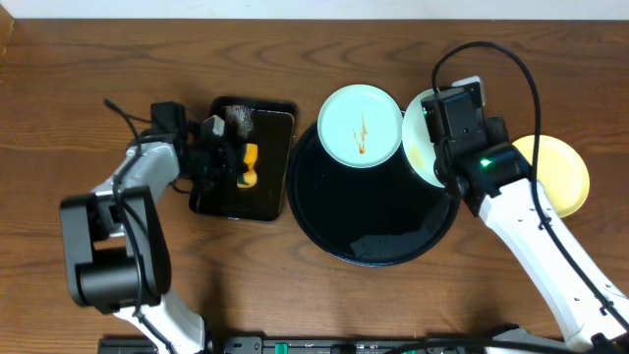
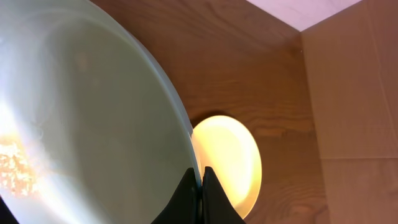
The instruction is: Clean dirty plates on tray and stack at the side
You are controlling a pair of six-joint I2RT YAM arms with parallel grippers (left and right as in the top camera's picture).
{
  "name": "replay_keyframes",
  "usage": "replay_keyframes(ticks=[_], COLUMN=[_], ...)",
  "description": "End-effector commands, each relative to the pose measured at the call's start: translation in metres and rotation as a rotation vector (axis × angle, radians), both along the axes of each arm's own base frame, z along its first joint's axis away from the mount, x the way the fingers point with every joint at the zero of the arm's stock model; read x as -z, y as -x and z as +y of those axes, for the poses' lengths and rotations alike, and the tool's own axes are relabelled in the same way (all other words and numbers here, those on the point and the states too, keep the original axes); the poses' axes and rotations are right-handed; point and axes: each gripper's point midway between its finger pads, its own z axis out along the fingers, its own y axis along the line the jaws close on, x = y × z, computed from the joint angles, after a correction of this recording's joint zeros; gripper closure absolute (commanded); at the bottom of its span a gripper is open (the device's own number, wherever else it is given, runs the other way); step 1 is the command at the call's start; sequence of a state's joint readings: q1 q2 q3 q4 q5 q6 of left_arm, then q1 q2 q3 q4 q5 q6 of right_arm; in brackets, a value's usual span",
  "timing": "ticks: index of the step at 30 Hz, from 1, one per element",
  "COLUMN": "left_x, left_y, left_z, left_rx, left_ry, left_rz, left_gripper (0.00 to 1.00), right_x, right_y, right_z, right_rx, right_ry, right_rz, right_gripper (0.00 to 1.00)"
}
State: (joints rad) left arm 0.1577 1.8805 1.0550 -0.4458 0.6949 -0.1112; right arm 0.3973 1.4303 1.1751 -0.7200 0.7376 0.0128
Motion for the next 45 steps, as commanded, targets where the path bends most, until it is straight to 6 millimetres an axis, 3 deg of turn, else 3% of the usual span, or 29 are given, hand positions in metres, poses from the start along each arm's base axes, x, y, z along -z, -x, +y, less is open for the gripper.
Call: replay_keyframes(ticks=[1,4,8,16,21,26,34,38,45], left_x=[0.011,0.026,0.019,-0.032,-0.048,-0.03,0.013,0.019,-0.031], left_y=[0.002,0.005,0.0,-0.016,-0.021,-0.017,-0.003,0.0,-0.011], left_z=[0.011,0.035,0.035,0.006,0.02,0.025,0.02,0.019,-0.025], left_rx=[-0.047,-0.171,-0.189,-0.068,-0.086,-0.082,-0.052,-0.047,0.066], left_ry=[0.055,-0.027,-0.026,0.026,-0.206,-0.345,-0.341,-0.333,-0.083], left_rz=[0.042,0.128,0.112,-0.064,-0.131,-0.099,0.022,0.042,-0.104], left_gripper=[0.92,0.92,0.92,0.93,0.93,0.92,0.92,0.93,0.92], right_x=[-0.011,-0.011,-0.012,-0.012,-0.013,-0.021,-0.034,-0.039,-0.04], right_y=[0.001,0.0,0.0,-0.001,-0.002,-0.011,-0.012,-0.011,-0.011], right_z=[0.0,0.001,0.002,0.002,0.002,0.008,0.022,0.02,0.019], right_rx=[-0.002,-0.005,-0.006,-0.003,-0.003,-0.072,-0.168,-0.144,-0.14], right_ry=[0.044,0.041,0.04,0.036,0.034,0.086,0.234,0.263,0.265], right_rz=[-0.027,-0.033,-0.036,-0.039,-0.048,-0.054,-0.041,-0.057,-0.059], right_gripper=[0.99,0.99,0.99,0.99,0.99,0.99,0.99,0.99,0.99])
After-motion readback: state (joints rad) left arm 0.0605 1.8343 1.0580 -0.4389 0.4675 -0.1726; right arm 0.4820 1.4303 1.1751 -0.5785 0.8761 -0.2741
